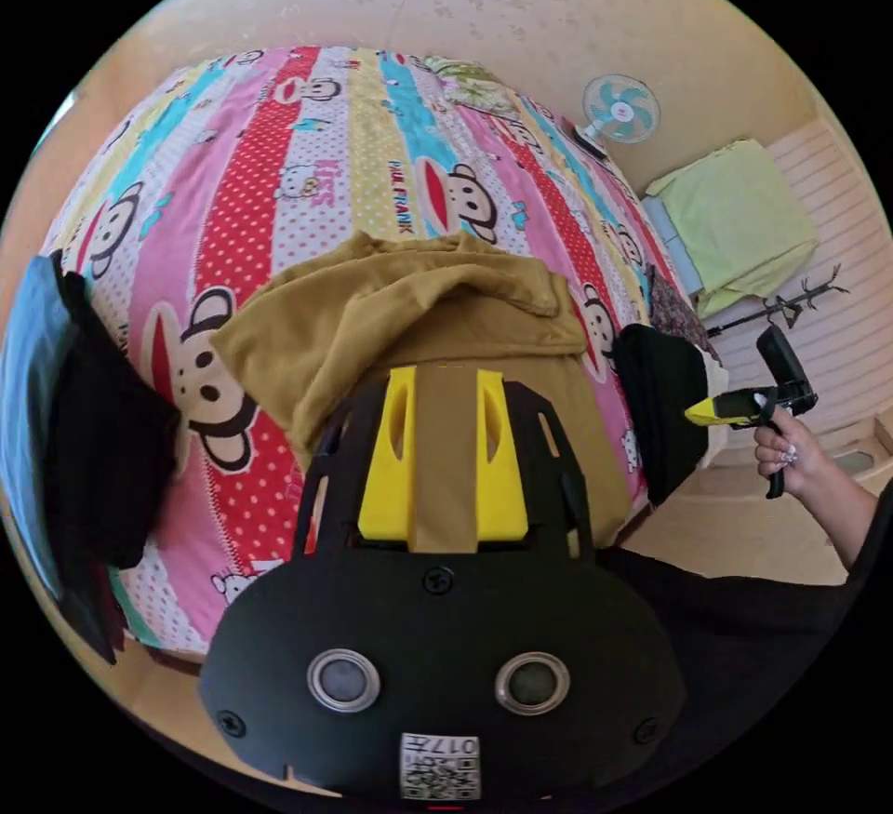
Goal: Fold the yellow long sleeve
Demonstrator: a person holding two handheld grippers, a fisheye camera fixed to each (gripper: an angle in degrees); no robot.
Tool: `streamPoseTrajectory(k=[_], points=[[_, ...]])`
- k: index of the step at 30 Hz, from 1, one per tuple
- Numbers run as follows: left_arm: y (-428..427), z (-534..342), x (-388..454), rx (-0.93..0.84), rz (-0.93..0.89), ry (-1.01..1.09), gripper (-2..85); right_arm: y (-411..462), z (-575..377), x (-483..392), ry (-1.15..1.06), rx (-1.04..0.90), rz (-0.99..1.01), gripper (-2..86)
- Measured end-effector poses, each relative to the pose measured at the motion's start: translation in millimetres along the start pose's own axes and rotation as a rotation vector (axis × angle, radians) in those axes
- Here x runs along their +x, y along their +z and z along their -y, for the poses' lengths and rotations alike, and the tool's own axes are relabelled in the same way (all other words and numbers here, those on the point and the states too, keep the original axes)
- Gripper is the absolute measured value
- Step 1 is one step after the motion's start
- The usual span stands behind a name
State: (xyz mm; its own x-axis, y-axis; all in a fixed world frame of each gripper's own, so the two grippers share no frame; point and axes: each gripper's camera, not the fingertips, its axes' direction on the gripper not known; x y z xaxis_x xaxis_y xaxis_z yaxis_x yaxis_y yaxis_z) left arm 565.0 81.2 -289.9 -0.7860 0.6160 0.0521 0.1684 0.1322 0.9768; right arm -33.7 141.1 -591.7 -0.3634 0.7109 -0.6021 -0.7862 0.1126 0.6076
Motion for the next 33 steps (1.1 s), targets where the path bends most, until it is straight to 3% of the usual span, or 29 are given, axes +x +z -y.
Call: streamPoseTrajectory(k=[8,13,15,19,23,27,33], points=[[42,22,-26,-0.136,0.098,0.060,13.4,26,131,-12,0.089,0.214,-0.086,7.5],[72,21,-33,-0.265,0.165,0.070,10.1,67,184,-2,0.094,0.131,-0.443,8.6],[65,25,-43,-0.251,0.160,0.035,6.9,82,192,2,0.067,0.045,-0.447,8.6],[42,34,-61,-0.232,0.083,0.002,4.1,68,182,-28,-0.097,0.094,-0.530,5.8],[16,35,-73,-0.203,0.044,0.024,3.8,32,163,-47,-0.183,0.154,-0.542,4.7],[23,29,-83,-0.250,0.011,-0.045,6.3,21,160,-13,-0.097,0.088,-0.556,6.0],[-5,-23,-111,-0.233,-0.084,-0.152,13.2,31,110,55,0.000,0.015,-0.358,10.8]])
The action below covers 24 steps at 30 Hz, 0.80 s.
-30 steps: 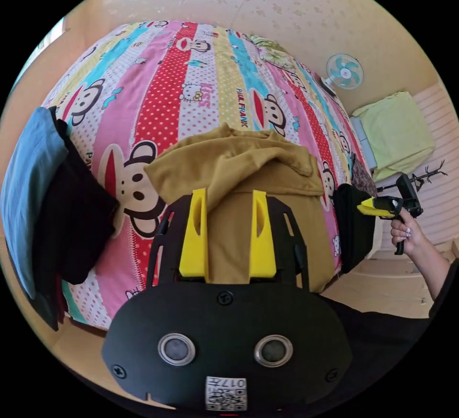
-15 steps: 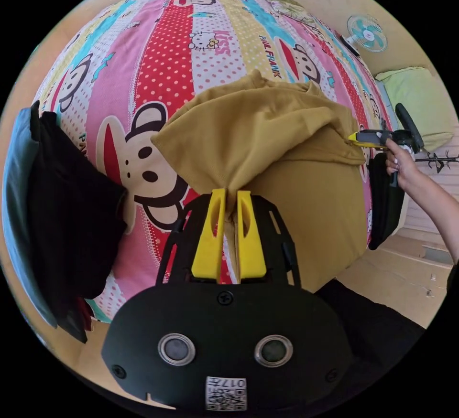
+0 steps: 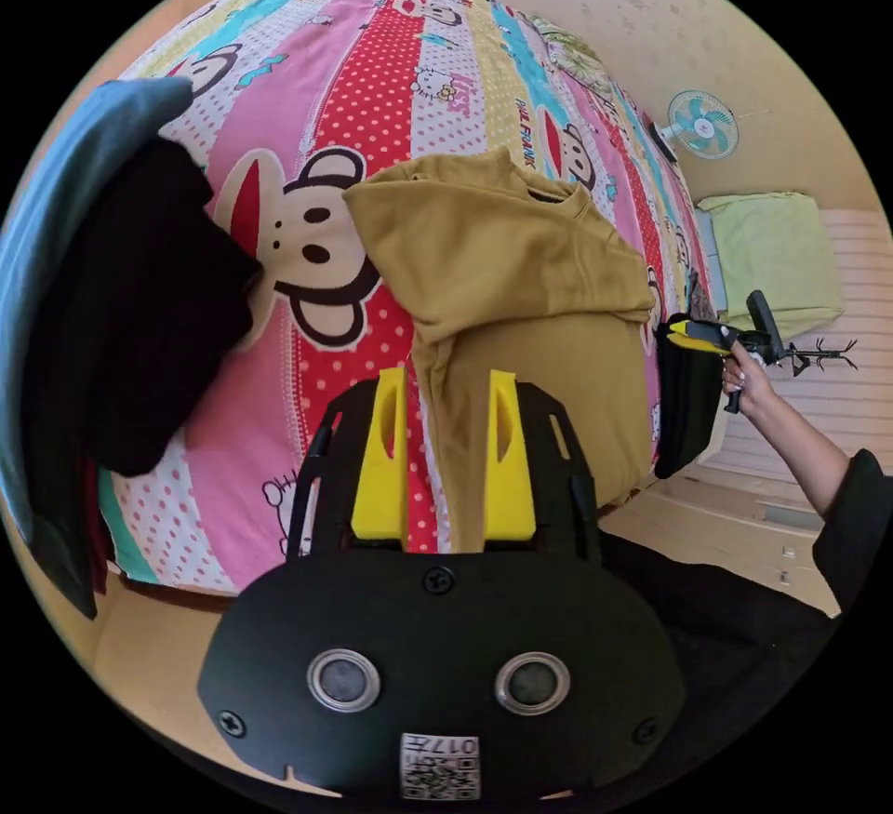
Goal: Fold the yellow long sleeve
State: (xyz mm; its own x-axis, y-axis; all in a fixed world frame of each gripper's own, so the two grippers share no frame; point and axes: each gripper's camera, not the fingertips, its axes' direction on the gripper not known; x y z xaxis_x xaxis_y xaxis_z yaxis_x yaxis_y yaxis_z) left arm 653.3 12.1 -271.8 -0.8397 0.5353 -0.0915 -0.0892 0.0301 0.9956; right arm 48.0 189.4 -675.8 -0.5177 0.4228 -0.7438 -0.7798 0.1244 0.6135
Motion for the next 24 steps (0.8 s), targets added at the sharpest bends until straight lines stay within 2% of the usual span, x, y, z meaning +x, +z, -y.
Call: streamPoseTrajectory(k=[5,7,9,13,16,19,20,24], points=[[38,-57,-18,-0.241,-0.134,-0.095,15.3,63,-72,45,0.055,-0.202,-0.080,11.5],[62,-69,-11,-0.391,-0.211,-0.098,11.6,90,-103,61,0.069,-0.281,-0.089,10.0],[68,-71,-1,-0.467,-0.189,-0.123,3.9,90,-115,67,0.091,-0.249,-0.076,6.8],[23,-48,8,-0.420,-0.138,-0.051,0.8,50,-121,66,0.066,-0.128,0.034,4.2],[-42,-25,-1,-0.227,-0.250,-0.056,0.1,8,-118,63,0.009,0.029,0.161,4.2],[-86,0,-27,-0.028,-0.312,-0.181,0.4,-15,-99,74,0.040,0.142,0.249,4.9],[-93,10,-35,0.012,-0.285,-0.198,1.9,-15,-93,78,0.048,0.143,0.263,5.3],[-82,15,-54,-0.080,-0.216,-0.263,13.7,2,-76,105,0.060,0.072,0.237,10.6]])
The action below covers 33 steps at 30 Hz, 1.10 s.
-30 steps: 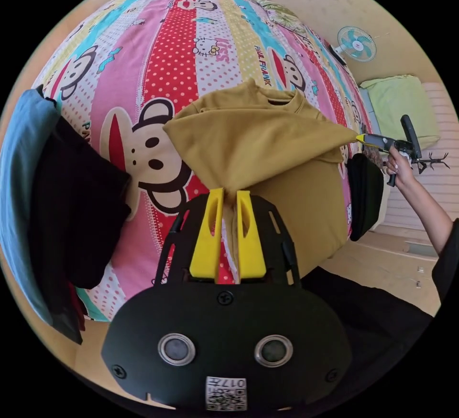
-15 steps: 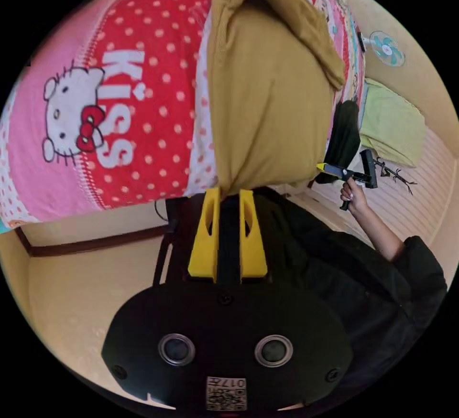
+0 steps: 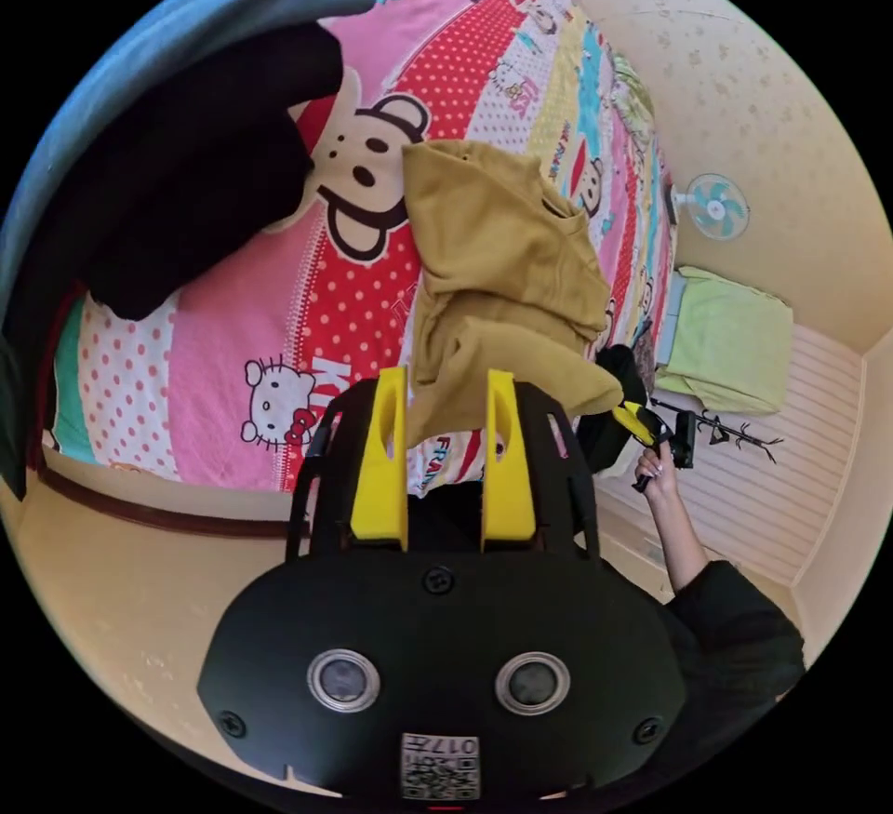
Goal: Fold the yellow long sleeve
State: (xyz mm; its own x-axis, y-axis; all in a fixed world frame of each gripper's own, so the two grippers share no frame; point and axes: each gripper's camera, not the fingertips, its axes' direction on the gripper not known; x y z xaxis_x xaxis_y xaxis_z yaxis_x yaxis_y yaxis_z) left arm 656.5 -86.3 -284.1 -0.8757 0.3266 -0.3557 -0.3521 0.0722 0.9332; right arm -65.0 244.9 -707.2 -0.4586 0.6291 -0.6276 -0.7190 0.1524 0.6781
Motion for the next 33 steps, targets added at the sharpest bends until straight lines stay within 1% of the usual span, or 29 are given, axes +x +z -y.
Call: streamPoseTrajectory(k=[1,3,5,8,10,13,14,16,17,18,20,21,22,24,26,30,31,33], points=[[0,-4,0,0.007,-0.003,0.015,14.7,2,-4,8,-0.022,-0.003,-0.013,11.0],[6,-22,-1,0.011,0.058,0.051,14.3,7,-12,20,-0.033,-0.017,-0.027,11.4],[16,-33,-6,-0.010,0.078,0.050,14.2,15,-19,36,-0.021,-0.029,-0.030,11.7],[33,-40,-18,-0.039,0.046,0.016,14.3,29,-22,59,0.002,-0.027,-0.016,11.9],[41,-38,-25,-0.042,0.048,-0.023,14.2,35,-16,69,-0.005,0.018,-0.054,12.1],[45,-29,-32,-0.016,0.011,-0.064,13.8,40,-2,79,-0.027,0.066,-0.060,12.3],[44,-25,-33,-0.009,0.015,-0.074,13.2,43,2,81,-0.030,0.057,-0.054,12.2],[44,-21,-35,-0.026,0.055,-0.102,11.4,60,15,90,-0.036,-0.064,-0.040,10.3],[41,-20,-36,-0.045,0.050,-0.110,9.5,63,16,91,-0.040,-0.091,-0.042,9.2],[37,-20,-37,-0.073,-0.010,-0.103,7.0,62,15,90,-0.067,-0.110,-0.048,7.1],[20,-25,-34,-0.072,-0.035,-0.069,5.4,49,8,86,-0.117,-0.080,-0.059,5.3],[3,-31,-29,-0.055,-0.066,-0.015,5.1,36,1,84,-0.158,-0.063,-0.017,4.7],[-7,-34,-26,-0.046,-0.093,0.012,5.1,22,-7,83,-0.200,-0.063,0.070,4.2],[-49,-52,-17,0.002,-0.229,0.090,4.9,-2,-23,81,-0.259,-0.067,0.186,3.7],[-83,-68,-11,0.036,-0.337,0.122,4.9,-29,-41,74,-0.327,-0.067,0.238,3.3],[-149,-109,-5,0.113,-0.584,0.098,4.8,-97,-86,67,-0.407,-0.015,0.395,2.8],[-154,-114,-5,0.117,-0.608,0.095,4.8,-111,-100,67,-0.420,-0.007,0.434,2.7],[-165,-140,-11,0.110,-0.739,0.042,4.7,-125,-121,71,-0.435,-0.006,0.482,2.6]])
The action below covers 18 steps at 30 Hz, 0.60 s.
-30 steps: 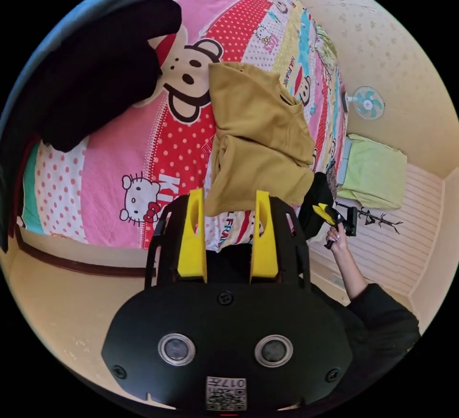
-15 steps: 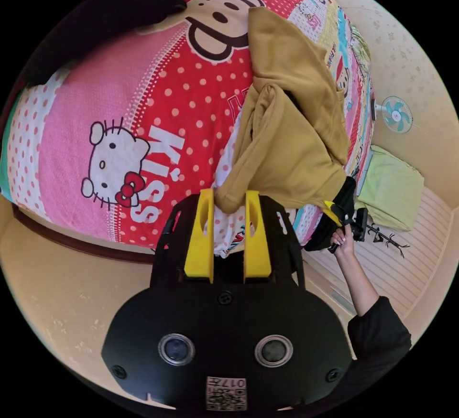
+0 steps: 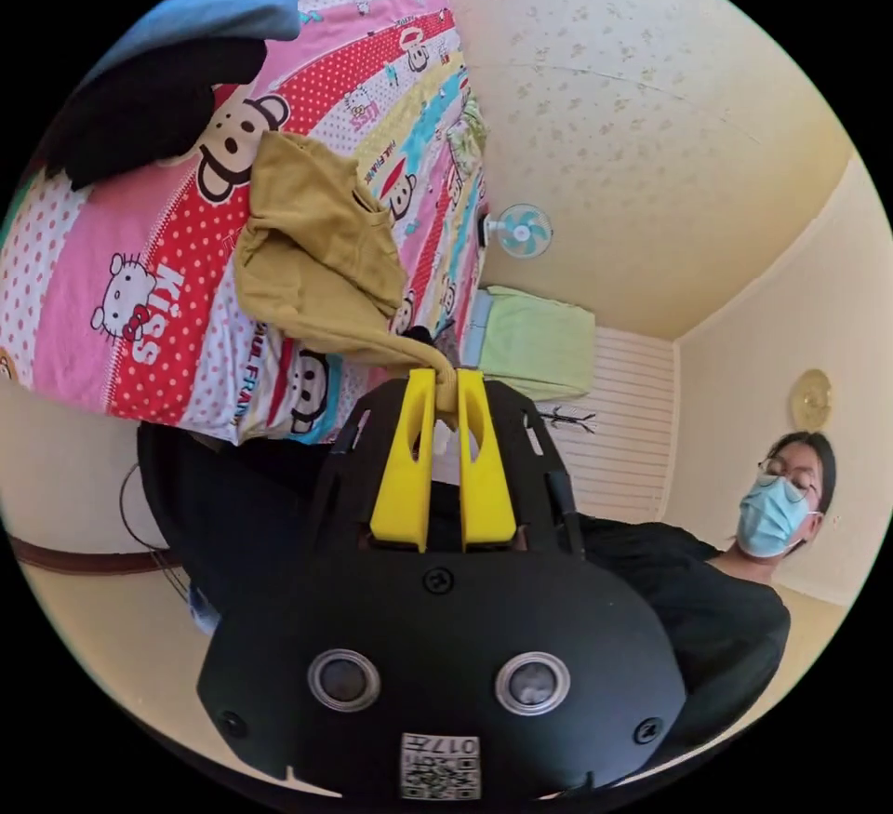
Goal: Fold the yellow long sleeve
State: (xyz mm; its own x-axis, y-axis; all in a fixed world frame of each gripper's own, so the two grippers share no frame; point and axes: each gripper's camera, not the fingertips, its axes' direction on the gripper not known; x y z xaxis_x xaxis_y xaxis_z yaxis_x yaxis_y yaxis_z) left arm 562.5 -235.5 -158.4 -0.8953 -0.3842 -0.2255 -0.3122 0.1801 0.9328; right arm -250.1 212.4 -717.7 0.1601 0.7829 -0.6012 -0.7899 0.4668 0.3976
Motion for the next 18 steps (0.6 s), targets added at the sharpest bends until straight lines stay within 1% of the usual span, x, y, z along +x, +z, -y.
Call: streamPoseTrajectory(k=[1,3,6,9,12,16,18], points=[[-2,-7,-2,0.006,-0.041,-0.028,4.7,-6,-14,-4,0.009,-0.003,0.020,2.5],[-8,-36,-14,0.029,-0.216,-0.118,4.6,-12,-36,-6,0.042,-0.005,0.053,2.5],[-13,-72,-22,0.068,-0.330,-0.209,4.6,-22,-69,-6,0.081,0.010,0.115,2.4],[-17,-93,-18,0.078,-0.302,-0.235,4.6,-31,-89,-7,0.088,0.016,0.133,2.3],[-14,-94,-24,0.055,-0.233,-0.275,4.7,-34,-89,4,0.142,0.001,0.085,2.3],[5,-76,-46,0.059,-0.251,-0.373,4.7,-26,-49,25,0.193,-0.025,0.025,2.5],[20,-48,-53,0.050,-0.250,-0.392,4.9,-22,-18,32,0.218,-0.019,-0.003,2.5]])
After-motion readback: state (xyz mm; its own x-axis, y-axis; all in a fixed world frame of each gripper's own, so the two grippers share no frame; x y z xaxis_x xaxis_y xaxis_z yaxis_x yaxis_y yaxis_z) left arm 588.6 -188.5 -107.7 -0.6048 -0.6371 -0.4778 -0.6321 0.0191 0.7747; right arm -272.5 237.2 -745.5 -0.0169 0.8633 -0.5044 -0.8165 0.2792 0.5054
